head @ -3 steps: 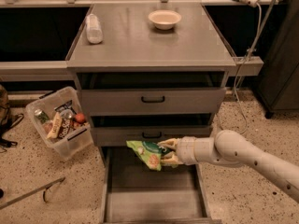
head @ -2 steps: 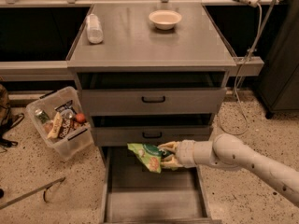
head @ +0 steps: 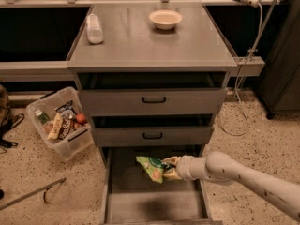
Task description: Place green rice chip bag into bottom drawer
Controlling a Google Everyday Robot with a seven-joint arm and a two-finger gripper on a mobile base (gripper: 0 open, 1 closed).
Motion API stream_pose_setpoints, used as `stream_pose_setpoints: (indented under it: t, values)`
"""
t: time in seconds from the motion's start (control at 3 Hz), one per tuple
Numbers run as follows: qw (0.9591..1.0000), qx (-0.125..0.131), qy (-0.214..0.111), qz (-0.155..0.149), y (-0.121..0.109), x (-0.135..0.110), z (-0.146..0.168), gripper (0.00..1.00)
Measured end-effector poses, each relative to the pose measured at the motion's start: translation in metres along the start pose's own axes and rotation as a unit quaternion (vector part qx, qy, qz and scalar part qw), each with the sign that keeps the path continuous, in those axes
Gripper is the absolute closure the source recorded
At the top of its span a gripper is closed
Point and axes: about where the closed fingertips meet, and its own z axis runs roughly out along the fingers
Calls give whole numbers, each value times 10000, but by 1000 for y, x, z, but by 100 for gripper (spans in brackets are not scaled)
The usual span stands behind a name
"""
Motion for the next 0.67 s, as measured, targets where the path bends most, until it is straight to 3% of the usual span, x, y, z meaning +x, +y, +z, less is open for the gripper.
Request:
stream_pose_setpoints:
  t: [0.33,0.67]
  values:
    - [9987,-188,17,469,15,50,38,100]
    - [9987,-189,18,468,15,50,38,100]
